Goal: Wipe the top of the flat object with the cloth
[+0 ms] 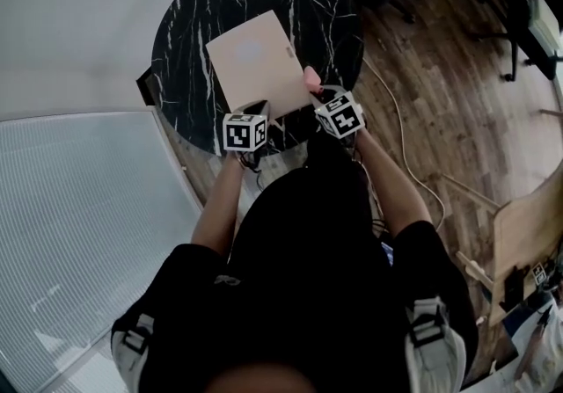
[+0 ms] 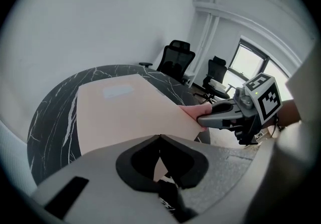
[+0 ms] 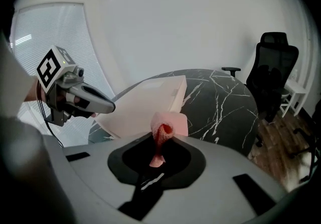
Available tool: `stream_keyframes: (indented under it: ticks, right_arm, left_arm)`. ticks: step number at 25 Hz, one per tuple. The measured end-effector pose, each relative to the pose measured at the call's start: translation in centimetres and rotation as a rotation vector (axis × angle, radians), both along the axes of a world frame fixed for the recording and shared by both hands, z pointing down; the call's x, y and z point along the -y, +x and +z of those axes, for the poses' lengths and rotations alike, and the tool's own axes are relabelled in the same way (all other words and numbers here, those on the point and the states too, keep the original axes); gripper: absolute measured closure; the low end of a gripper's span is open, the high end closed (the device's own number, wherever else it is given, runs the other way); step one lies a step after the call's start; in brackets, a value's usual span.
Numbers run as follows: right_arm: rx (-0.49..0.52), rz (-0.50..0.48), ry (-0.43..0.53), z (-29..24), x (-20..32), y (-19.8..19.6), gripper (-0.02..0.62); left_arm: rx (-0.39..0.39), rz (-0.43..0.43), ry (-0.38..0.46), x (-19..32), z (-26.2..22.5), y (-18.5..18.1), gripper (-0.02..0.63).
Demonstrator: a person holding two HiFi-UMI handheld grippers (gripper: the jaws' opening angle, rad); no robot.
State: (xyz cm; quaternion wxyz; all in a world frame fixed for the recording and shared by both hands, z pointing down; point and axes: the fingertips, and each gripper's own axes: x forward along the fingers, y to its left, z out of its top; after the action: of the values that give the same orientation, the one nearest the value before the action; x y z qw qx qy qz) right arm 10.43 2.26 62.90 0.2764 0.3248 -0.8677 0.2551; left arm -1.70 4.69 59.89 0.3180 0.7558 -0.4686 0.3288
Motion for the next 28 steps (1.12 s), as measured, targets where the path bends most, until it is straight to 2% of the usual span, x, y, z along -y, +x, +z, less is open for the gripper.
stream_keyframes:
  ticks: [5,10,14,17,20,23,28]
  right_arm:
    - [-0.024,0.02,0.047,-0.5,-0.4,1.2,0.565]
    - [-0.01,0.055,0.139,-4.4,-1.3,2.1,0.565]
    - [-0.03,0.015,0.196,-6.7,-3.5,3.4,0.566]
    - [-0.044,-0.009,0.164,-6.6,-5.1,3.8,0.568]
    - [-0.115,0.003,0.093,-4.0,-5.8,5.4,0.568]
    - [-0.166,-0.012,0.07,-1.7,-5.7,5.5,0.568]
    - [-0.129,-0.056,0.005,-0.2,-6.0,3.1,0.568]
  left_arm:
    - [-0.012,-0.023,0.029,-1.2,-0.9,0.0,0.606]
    - [-0.027,-0.095,0.073,-2.3,-2.4,-1.7,0.606]
    - [-0.053,-0.161,0.104,-4.4,-2.7,-2.6,0.606]
    - [-0.05,-0.194,0.121,-5.4,-2.5,-4.0,0.606]
    - [-0.065,-0.249,0.109,-6.5,-1.9,-4.3,0.606]
    - [-0.071,-0.301,0.102,-7.1,-1.3,-4.1,0.606]
    - [-0.07,-0.38,0.091,-8.2,-0.5,-3.4,0.606]
